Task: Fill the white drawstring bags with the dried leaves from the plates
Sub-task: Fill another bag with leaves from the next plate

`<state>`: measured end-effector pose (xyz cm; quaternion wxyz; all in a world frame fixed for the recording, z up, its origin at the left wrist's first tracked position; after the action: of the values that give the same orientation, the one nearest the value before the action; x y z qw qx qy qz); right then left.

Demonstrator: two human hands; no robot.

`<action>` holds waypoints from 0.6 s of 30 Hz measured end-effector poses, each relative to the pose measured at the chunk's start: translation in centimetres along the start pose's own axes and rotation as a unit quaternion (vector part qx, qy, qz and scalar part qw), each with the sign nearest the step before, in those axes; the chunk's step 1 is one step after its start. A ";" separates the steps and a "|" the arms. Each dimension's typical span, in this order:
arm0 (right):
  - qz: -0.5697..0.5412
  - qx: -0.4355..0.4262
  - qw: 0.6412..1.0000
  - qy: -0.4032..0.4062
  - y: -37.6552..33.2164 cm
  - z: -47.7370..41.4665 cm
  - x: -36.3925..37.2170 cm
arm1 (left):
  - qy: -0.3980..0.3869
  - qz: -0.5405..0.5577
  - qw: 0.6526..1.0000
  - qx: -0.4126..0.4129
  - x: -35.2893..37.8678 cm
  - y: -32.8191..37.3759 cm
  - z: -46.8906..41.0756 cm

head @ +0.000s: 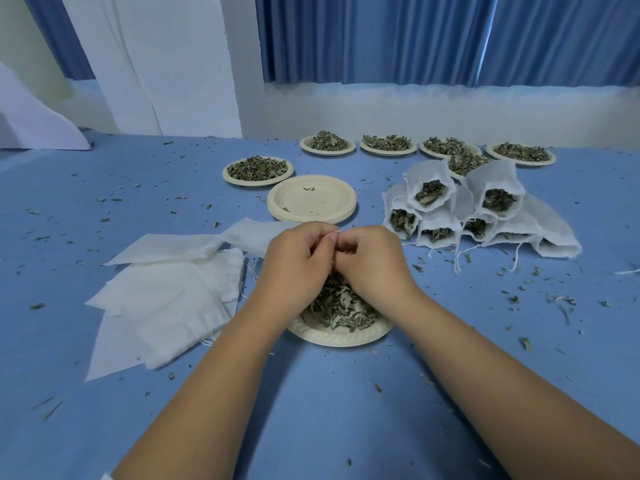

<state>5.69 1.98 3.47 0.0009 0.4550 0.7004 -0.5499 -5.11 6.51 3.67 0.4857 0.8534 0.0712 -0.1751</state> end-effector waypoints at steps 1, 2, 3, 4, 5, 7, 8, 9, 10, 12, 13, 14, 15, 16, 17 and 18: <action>-0.008 0.011 1.000 -0.008 0.1 -0.1 0.0 | 0.004 -0.003 1.000 0.003 -0.1 -0.1 -0.1; -0.041 0.037 0.998 -0.017 0.1 -0.1 -0.1 | 0.017 -0.008 1.000 0.003 -0.2 -0.3 -0.3; -0.084 0.071 0.994 -0.027 0.0 -0.2 -0.2 | 0.037 -0.018 0.999 0.003 -0.6 -0.5 -0.6; -0.121 0.099 0.987 -0.035 0.1 -0.3 -0.5 | 0.062 -0.029 0.998 0.000 -1.0 -0.7 -0.8; -0.130 0.103 0.985 -0.039 0.2 -0.5 -0.8 | 0.086 -0.037 0.996 -0.006 -1.4 -1.0 -1.0; -0.071 0.052 0.995 -0.050 0.3 -0.7 -1.6 | 0.124 -0.038 0.991 -0.027 -2.1 -1.5 -1.4; -0.027 0.030 0.997 -0.068 0.4 -0.6 -1.8 | 0.137 -0.035 0.989 -0.035 -2.3 -1.6 -1.4; 0.018 0.017 0.995 -0.093 0.4 -0.4 -1.8 | 0.147 -0.031 0.988 -0.040 -2.5 -1.7 -1.5; 0.063 0.010 0.991 -0.120 0.5 -0.1 -1.5 | 0.154 -0.029 0.987 -0.043 -2.7 -1.8 -1.5; 0.139 -0.023 0.977 -0.161 0.6 0.5 -0.6 | 0.165 -0.024 0.985 -0.045 -2.9 -1.8 -1.5; 0.157 -0.047 0.972 -0.171 0.4 0.9 0.0 | 0.170 -0.022 0.984 -0.047 -3.0 -1.8 -1.5; 0.163 -0.075 0.968 -0.175 0.0 1.2 0.7 | 0.174 -0.022 0.983 -0.049 -3.1 -1.8 -1.6; 0.169 -0.100 0.964 -0.177 -0.3 1.5 1.2 | 0.177 -0.021 0.983 -0.051 -3.2 -1.8 -1.6; 0.177 -0.118 0.961 -0.176 -0.5 1.6 1.7 | 0.179 -0.020 0.982 -0.054 -3.3 -1.8 -1.6; 0.186 -0.126 0.959 -0.173 -0.5 1.8 2.0 | 0.180 -0.020 0.982 -0.055 -3.3 -1.9 -1.7; 0.198 -0.130 0.957 -0.169 -0.5 1.8 2.1 | 0.179 -0.021 0.982 -0.055 -3.3 -1.9 -1.7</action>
<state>3.20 1.94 2.07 0.2873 0.4805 0.6515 -0.5119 -8.32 9.11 4.15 0.5072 0.8414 0.1847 -0.0252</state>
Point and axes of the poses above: each hand's wrist, its own z-axis away from the middle knuckle, its own x-axis out of the palm, y = z × x, the point moved 4 cm from there along -z, towards the middle knuckle, and after that the axes turned 12 degrees about y, right-handed, at the moved point
